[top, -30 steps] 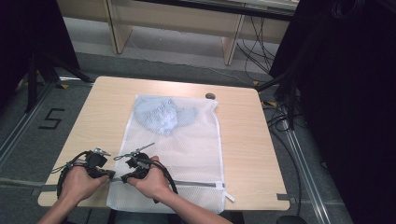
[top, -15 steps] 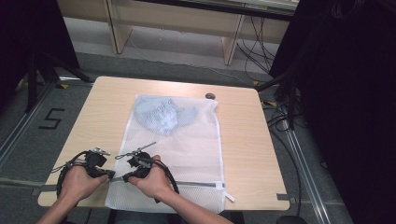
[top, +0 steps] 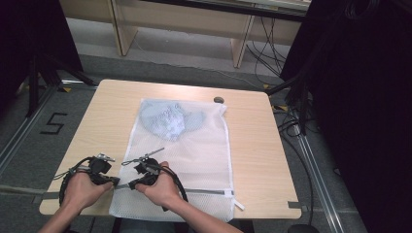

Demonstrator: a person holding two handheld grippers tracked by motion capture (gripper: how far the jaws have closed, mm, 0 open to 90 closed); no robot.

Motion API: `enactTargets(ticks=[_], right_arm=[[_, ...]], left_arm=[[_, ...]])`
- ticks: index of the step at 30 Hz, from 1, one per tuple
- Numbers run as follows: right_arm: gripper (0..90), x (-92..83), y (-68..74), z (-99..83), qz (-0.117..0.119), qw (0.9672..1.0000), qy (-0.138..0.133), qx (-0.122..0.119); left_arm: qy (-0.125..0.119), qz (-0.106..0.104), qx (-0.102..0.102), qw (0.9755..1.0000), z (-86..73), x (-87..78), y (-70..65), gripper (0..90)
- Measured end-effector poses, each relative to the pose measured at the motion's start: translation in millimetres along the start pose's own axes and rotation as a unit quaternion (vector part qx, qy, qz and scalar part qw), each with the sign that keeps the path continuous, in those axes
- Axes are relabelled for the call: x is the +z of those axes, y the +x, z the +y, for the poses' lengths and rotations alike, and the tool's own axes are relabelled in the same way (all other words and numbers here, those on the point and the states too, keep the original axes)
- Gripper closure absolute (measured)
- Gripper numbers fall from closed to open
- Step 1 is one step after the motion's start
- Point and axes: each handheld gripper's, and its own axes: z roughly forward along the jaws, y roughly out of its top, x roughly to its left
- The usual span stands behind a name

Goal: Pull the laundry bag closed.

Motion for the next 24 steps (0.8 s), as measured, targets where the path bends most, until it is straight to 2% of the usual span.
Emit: enactTargets(ticks=[3,4,6,7,9,12,14,17,20,23,24], right_arm=[[87.0,-0.1,-0.1,-1.0,-0.001,1.0,-0.002,-0.001],[86.9,-0.2,-0.7,-1.3,0.001,1.0,-0.003,-0.005],[87.0,-2.5,-0.3,-1.4,0.001,1.0,-0.002,0.005],[87.0,-2.3,-1.0,-1.5,0.002,1.0,-0.006,0.003],[87.0,-2.5,-2.2,-1.8,0.0,1.0,-0.005,-0.007],[87.0,-4.2,-0.7,-1.3,-0.004,1.0,-0.002,0.002],[87.0,-4.2,-1.3,-1.0,-0.003,1.0,-0.005,-0.007],[87.0,-4.8,-0.1,-1.9,-0.002,1.0,-0.001,0.003],[87.0,-4.8,-0.7,-2.9,-0.003,1.0,-0.003,0.002],[87.0,-5.7,-1.1,-3.0,-0.004,0.9999,-0.001,0.011],[87.0,-5.8,-2.7,-2.7,-0.004,1.0,-0.004,-0.001]], left_arm=[[0.0,0.002,0.004,1.0,0.7,0.3,0.5,89.9],[0.0,0.0,-0.002,1.0,0.3,0.1,0.0,90.0],[-0.012,0.001,-0.001,0.9999,-0.5,1.5,0.5,90.0],[-0.004,-0.006,0.0,1.0,0.2,1.1,1.3,90.0],[-0.012,-0.002,-0.005,0.9999,-0.3,1.8,0.0,90.0],[-0.012,-0.003,-0.006,0.9999,-0.4,1.9,0.2,90.0],[-0.01,-0.004,0.0,0.9999,0.1,2.0,1.0,90.0],[-0.012,-0.002,-0.006,0.9999,-0.5,1.8,0.0,89.9],[-0.005,-0.004,0.003,1.0,0.7,1.5,1.1,90.0],[-0.006,-0.004,0.001,1.0,0.5,1.5,1.1,90.0],[-0.006,-0.002,0.001,1.0,0.4,1.3,1.2,90.0]])
